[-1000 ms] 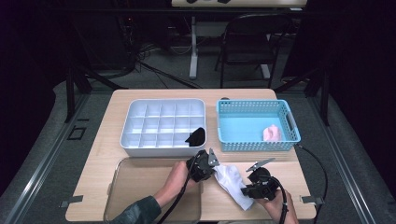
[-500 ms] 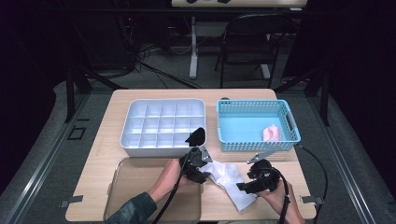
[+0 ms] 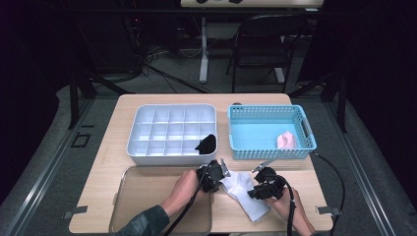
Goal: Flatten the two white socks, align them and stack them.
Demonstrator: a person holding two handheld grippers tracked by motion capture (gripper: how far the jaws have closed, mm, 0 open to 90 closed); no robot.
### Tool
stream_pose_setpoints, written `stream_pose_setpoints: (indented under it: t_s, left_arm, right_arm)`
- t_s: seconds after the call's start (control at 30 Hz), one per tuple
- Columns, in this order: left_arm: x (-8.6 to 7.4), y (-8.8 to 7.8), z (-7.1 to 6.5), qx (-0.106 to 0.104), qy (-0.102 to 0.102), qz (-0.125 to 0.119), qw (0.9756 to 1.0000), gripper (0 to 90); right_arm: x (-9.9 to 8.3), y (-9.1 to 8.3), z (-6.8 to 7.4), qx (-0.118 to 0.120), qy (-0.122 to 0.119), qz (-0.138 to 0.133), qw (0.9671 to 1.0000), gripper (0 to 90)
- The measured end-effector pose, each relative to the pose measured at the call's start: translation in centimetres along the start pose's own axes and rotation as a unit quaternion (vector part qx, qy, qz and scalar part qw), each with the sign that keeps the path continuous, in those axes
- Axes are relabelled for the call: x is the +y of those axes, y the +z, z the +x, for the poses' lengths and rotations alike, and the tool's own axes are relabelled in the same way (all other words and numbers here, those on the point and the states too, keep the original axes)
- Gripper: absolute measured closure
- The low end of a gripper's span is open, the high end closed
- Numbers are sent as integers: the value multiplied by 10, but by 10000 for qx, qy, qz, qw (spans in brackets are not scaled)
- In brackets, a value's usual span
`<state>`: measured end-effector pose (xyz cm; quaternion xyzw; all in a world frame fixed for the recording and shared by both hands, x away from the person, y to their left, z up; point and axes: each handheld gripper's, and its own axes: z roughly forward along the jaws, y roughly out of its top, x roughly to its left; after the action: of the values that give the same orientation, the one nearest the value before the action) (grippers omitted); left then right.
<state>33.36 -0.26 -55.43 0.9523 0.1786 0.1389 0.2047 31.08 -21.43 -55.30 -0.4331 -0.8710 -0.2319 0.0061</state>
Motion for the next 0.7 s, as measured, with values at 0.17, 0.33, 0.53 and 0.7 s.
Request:
stream_pose_setpoints:
  t_s: [0.17, 0.33, 0.53, 0.7]
  left_arm:
    - [5, 0, 2, -177, -172, -191, 9995, 808]
    - [13, 2, 1, -303, -241, -339, 9987, 807]
    - [23, 8, 6, -455, -334, -516, 9971, 805]
    - [25, 4, 7, -473, -312, -554, 9969, 806]
  right_arm:
    - [-5, -6, 5, -29, 65, 29, 10000, 798]
    - [-15, -10, 10, 36, 248, -89, 9996, 799]
    - [-20, -10, 21, 206, 280, -259, 9991, 794]
    - [-19, -9, 24, 188, 269, -278, 9991, 795]
